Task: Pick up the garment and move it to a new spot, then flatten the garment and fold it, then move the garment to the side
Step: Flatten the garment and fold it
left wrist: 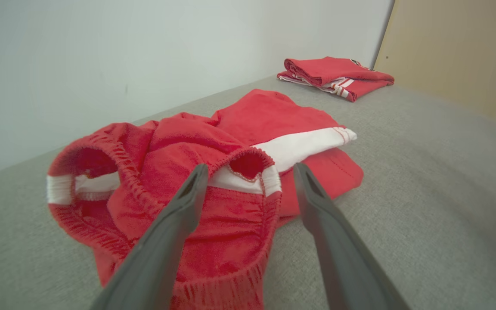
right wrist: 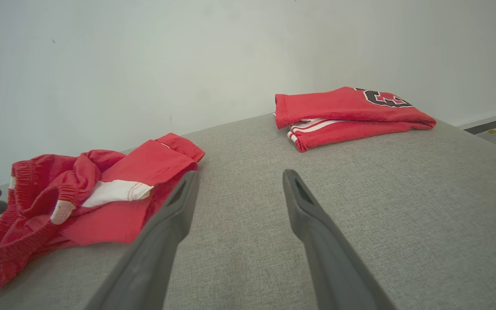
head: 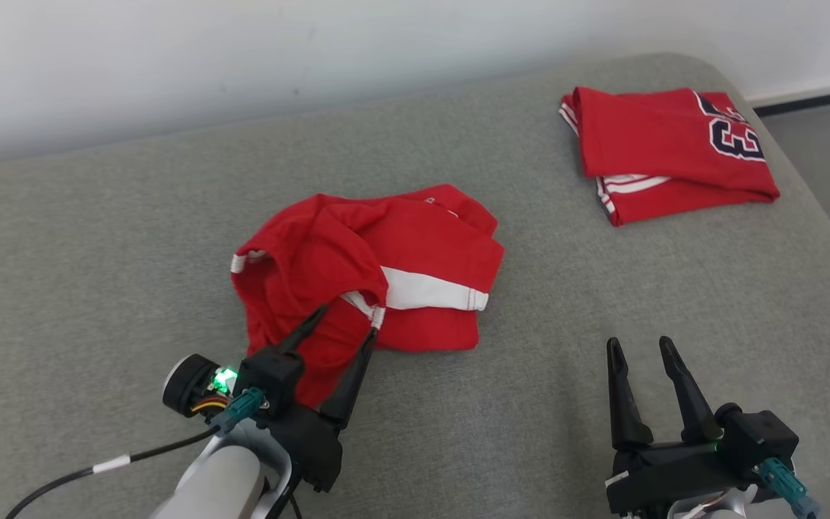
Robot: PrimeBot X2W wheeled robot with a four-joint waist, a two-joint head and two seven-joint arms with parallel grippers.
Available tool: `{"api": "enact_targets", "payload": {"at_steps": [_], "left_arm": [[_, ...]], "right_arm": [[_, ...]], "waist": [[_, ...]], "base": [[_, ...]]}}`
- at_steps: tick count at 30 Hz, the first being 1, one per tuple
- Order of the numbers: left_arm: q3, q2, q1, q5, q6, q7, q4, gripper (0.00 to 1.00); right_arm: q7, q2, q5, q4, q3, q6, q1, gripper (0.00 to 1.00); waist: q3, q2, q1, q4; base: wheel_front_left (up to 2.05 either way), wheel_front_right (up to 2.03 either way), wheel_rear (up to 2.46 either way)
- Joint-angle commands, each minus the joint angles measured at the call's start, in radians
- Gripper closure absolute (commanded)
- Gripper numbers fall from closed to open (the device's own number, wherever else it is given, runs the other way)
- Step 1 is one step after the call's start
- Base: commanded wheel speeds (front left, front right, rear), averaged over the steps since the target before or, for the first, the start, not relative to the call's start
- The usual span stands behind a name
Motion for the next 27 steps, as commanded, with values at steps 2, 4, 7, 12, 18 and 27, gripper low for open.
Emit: {"api": "enact_targets", "payload": {"at_steps": [2, 4, 7, 12, 18, 27], "left_arm": [[-0.036, 0.009, -0.045, -0.025, 0.002, -0.003, 0.041, 0.00], [-0.061, 0.012, -0.070, -0.037, 0.002, -0.003, 0.069, 0.00], [-0.083, 0.018, -0.102, -0.056, 0.002, -0.003, 0.098, 0.00], [-0.094, 0.027, -0.128, -0.079, 0.002, -0.003, 0.168, 1.00], [-0.092, 0.011, -0.146, -0.094, 0.002, -0.003, 0.176, 1.00], [-0.008, 0.003, -0.075, -0.103, 0.006, -0.003, -0.029, 1.00]], "right_arm": [[-0.004, 0.005, 0.017, -0.005, 0.010, -0.003, -0.016, 0.00], [-0.004, 0.005, 0.024, -0.006, 0.012, -0.003, -0.021, 0.00], [-0.004, 0.005, 0.035, -0.007, 0.010, -0.003, -0.025, 0.00], [-0.004, 0.005, 0.039, -0.011, 0.006, -0.003, -0.023, 0.00], [-0.004, 0.005, 0.035, -0.013, -0.007, -0.003, -0.020, 0.00], [-0.004, 0.005, 0.007, -0.005, -0.025, -0.003, 0.004, 0.00]], "waist": [[0.060, -0.0001, -0.0002, -0.059], [0.073, -0.0001, -0.0002, -0.072], [0.086, -0.0001, -0.0002, -0.088], [0.093, -0.0001, -0.0002, -0.105], [0.084, -0.0001, -0.0002, -0.095], [0.025, -0.0001, -0.0002, 0.023]], "base": [[0.00, 0.00, 0.00], [0.00, 0.00, 0.00], [0.00, 0.00, 0.00], [0.00, 0.00, 0.00], [0.00, 0.00, 0.00], [0.00, 0.00, 0.00]]}}
